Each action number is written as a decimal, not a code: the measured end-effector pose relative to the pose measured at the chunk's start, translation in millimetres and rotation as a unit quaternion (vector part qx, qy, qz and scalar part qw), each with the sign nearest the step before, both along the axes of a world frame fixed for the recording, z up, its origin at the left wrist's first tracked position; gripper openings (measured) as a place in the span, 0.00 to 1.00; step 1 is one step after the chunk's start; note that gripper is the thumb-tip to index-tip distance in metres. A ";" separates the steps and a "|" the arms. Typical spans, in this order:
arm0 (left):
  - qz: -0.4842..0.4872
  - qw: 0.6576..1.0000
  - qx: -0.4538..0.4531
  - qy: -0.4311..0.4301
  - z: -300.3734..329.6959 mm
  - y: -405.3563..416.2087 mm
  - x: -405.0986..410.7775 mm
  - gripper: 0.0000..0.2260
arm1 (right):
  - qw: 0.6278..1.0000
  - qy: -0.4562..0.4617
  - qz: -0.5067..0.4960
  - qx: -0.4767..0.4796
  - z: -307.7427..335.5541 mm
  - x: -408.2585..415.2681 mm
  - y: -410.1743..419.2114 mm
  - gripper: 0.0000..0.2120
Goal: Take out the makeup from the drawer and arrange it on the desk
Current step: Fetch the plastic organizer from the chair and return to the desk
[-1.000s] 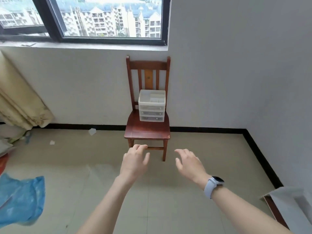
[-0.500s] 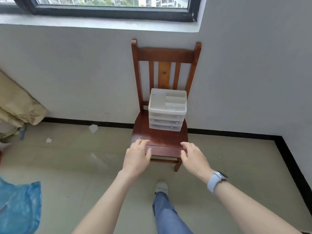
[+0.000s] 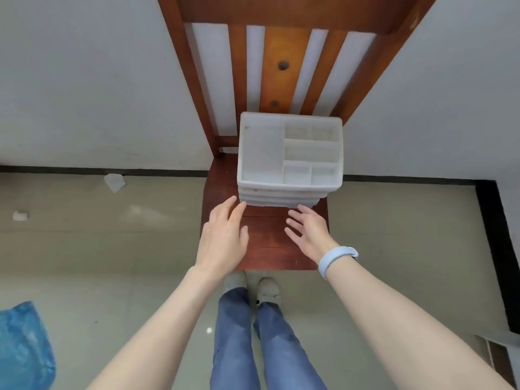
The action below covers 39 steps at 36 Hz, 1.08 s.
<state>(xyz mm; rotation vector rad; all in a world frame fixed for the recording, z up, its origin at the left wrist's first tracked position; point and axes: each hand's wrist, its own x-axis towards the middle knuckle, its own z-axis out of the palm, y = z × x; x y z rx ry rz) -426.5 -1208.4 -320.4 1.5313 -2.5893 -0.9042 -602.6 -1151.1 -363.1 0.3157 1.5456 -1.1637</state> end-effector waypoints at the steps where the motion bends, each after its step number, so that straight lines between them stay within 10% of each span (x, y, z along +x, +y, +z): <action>1: -0.018 1.000 -0.008 -0.005 -7.1 -8.0 -3.0 0.24 | 0.999 -0.023 -0.028 0.000 -7.4 -0.4 -7.8 0.21; 14: -0.155 0.986 -0.067 -0.018 -65.6 -60.6 -15.5 0.28 | 0.980 -0.118 -0.159 0.001 -47.3 1.1 -50.2 0.17; 25: -0.217 0.951 -0.201 0.086 -74.8 -49.3 -13.8 0.16 | 0.993 -0.087 -0.085 0.000 -48.3 19.2 -13.4 0.16; 28: -0.206 0.953 -0.209 0.074 -83.9 -48.6 -17.8 0.15 | 0.996 0.056 0.056 0.047 -39.4 22.4 -7.5 0.12; 31: -0.185 0.953 -0.230 0.064 -91.5 -51.9 -23.4 0.14 | 0.906 0.377 0.178 0.076 -33.3 25.4 3.7 0.13; 34: -0.185 0.945 -0.265 0.054 -95.7 -55.4 -28.5 0.14 | 0.720 0.620 0.301 0.080 -30.1 16.2 9.9 0.13; 37: -0.183 0.943 -0.275 0.048 -95.3 -58.0 -31.8 0.14 | 0.543 0.706 0.445 0.093 -32.6 3.7 8.9 0.18; 39: -0.186 0.942 -0.274 0.051 -93.3 -57.7 -32.5 0.13 | 0.493 0.709 0.495 0.093 -35.4 -2.8 7.9 0.17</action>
